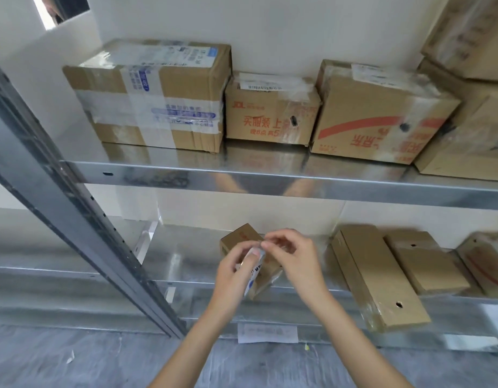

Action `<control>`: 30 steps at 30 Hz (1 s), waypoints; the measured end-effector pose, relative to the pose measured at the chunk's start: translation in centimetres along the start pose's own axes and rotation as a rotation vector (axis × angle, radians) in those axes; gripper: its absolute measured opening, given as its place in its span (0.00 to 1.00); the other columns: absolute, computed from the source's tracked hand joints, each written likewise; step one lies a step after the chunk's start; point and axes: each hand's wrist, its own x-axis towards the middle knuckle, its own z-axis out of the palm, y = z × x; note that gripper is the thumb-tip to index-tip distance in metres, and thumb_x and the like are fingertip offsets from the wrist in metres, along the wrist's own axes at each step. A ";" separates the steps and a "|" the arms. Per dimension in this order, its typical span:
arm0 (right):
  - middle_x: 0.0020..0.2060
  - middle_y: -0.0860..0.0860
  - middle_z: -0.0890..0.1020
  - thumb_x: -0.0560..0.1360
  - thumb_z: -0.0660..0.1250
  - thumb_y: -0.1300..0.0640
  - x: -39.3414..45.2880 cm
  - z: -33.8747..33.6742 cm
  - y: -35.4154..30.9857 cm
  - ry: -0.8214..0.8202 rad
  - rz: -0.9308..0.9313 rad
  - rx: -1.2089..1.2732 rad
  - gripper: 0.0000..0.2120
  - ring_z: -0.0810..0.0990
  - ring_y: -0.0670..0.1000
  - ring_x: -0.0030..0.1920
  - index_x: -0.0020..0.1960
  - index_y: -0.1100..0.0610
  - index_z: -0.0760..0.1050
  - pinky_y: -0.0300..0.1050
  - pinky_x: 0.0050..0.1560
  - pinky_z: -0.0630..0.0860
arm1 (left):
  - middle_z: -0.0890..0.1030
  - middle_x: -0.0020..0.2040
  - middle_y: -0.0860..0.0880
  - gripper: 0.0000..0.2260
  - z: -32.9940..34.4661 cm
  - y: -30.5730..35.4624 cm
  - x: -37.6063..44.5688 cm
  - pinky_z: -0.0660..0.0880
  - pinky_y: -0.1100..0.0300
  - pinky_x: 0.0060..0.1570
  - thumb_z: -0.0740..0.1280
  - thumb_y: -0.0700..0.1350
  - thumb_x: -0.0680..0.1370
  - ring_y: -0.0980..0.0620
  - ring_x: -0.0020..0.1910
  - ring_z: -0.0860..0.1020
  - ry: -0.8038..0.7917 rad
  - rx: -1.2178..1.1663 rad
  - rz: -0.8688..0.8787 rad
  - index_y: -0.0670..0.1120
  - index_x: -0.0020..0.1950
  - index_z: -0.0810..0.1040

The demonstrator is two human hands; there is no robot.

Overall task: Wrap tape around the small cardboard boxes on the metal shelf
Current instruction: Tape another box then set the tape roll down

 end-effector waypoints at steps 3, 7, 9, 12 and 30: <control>0.41 0.53 0.83 0.73 0.70 0.67 0.4 -0.1 -0.2 0.021 -0.066 -0.116 0.03 0.80 0.50 0.44 0.43 0.61 0.82 0.39 0.47 0.74 | 0.84 0.48 0.57 0.08 0.3 0.0 0.0 0.75 0.66 0.49 0.65 0.50 0.74 0.59 0.49 0.80 -0.008 0.011 0.015 0.53 0.50 0.82; 0.43 0.52 0.82 0.76 0.66 0.64 0.7 -0.1 -0.1 0.029 -0.071 -0.205 0.06 0.79 0.49 0.45 0.43 0.58 0.80 0.37 0.46 0.71 | 0.84 0.50 0.56 0.07 0.6 0.2 -0.3 0.75 0.68 0.49 0.67 0.47 0.78 0.60 0.49 0.81 -0.022 -0.001 0.016 0.50 0.54 0.82; 0.42 0.51 0.81 0.77 0.65 0.64 0.8 -0.2 -0.1 0.011 -0.066 -0.214 0.06 0.78 0.50 0.44 0.44 0.58 0.79 0.38 0.46 0.70 | 0.84 0.49 0.58 0.08 0.7 0.4 -0.3 0.76 0.67 0.48 0.67 0.42 0.80 0.61 0.45 0.81 -0.031 -0.002 0.011 0.52 0.56 0.80; 0.41 0.50 0.80 0.76 0.65 0.65 0.7 -0.3 -0.2 -0.010 -0.093 -0.251 0.06 0.76 0.48 0.43 0.42 0.58 0.78 0.36 0.44 0.69 | 0.85 0.43 0.50 0.11 1.0 0.7 0.0 0.78 0.66 0.41 0.69 0.42 0.78 0.57 0.40 0.81 0.002 -0.056 -0.062 0.50 0.60 0.75; 0.33 0.51 0.82 0.73 0.71 0.65 0.9 0.2 -1.3 0.084 0.213 0.287 0.04 0.78 0.44 0.33 0.39 0.60 0.79 0.35 0.37 0.75 | 0.85 0.43 0.47 0.04 1.7 1.0 0.9 0.76 0.68 0.43 0.70 0.37 0.77 0.56 0.43 0.82 0.069 -0.150 -0.013 0.44 0.49 0.83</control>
